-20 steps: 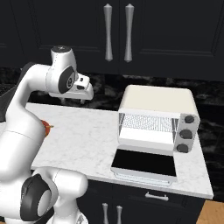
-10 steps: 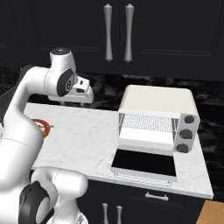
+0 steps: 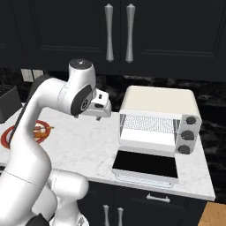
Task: Pick up the kebab skewer and baguette bread, and place them inside the toaster oven. Close the toaster oven door and start by setting the timer.
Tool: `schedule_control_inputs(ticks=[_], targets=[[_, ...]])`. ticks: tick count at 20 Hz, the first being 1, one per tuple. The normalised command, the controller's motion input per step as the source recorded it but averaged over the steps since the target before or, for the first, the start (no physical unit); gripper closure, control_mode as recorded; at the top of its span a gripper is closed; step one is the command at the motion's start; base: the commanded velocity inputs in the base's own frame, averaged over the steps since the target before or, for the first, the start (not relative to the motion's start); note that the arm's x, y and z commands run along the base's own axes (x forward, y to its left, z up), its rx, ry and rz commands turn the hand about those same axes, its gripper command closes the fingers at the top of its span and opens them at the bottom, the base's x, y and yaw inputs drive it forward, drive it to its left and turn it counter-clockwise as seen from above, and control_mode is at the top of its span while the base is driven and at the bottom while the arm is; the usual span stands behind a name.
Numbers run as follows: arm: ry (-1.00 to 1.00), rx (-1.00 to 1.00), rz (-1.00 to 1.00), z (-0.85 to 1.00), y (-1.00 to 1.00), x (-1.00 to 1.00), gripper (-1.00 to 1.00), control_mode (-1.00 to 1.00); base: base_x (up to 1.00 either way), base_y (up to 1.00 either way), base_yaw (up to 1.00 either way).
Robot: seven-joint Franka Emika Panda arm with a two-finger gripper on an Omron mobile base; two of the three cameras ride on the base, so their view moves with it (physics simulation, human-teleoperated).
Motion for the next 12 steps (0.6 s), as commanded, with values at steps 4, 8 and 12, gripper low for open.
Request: schedule_control_inputs(ticks=[4, 8, 12], targets=[[-0.05, 0.05, 0.0, -0.08, -0.65, -0.18, -1.0, -1.0, 0.0, 0.0, 0.0], [0.0, 0.01, 0.0, -0.08, -0.36, 0.02, -1.0, -1.0, 0.0, 0.0, 0.0], [-0.32, 0.01, 0.07, -0.04, -0.44, -0.01, -1.0, -1.0, 0.0, 0.0, 0.0]])
